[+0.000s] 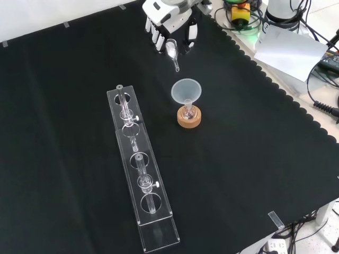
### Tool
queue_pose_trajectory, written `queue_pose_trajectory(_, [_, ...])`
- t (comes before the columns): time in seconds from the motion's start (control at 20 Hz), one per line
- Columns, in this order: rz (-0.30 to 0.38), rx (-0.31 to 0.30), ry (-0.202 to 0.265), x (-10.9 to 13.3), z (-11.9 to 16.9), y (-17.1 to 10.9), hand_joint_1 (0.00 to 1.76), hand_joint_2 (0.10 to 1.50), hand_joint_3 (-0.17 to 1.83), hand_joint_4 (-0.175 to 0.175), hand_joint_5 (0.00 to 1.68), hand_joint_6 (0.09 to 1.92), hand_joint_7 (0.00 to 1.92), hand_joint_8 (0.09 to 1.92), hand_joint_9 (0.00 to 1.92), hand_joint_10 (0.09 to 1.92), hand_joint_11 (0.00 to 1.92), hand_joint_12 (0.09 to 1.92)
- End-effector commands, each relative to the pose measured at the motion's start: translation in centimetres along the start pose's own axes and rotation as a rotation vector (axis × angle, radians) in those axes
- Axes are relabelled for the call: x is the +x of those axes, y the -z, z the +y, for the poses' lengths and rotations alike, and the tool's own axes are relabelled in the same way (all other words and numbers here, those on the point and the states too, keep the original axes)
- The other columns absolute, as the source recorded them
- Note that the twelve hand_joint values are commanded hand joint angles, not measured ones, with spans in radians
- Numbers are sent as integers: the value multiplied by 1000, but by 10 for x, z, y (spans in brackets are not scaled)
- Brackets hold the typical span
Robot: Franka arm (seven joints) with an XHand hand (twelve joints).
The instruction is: Pour all the NaCl from the weighing funnel into the round-bottom flask.
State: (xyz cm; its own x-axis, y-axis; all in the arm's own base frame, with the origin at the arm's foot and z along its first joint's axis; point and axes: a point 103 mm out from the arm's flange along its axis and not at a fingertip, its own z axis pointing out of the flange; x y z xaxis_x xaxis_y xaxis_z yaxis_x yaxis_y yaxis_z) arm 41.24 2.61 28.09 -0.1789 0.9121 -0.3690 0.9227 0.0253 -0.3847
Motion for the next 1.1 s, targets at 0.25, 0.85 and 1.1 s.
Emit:
queue_pose_trajectory(0.25, [-50,29,13,9,3,0,1126,577,842,175,1233,836,1097,500,1316,149,1075,928])
queue_pose_trajectory(0.85, [-101,49,55,15,7,5,1126,575,843,175,1235,833,1101,494,1321,141,1080,921])
queue_pose_trajectory(1.1, [-135,58,64,18,9,5,1126,575,843,175,1236,833,1102,492,1323,139,1083,919])
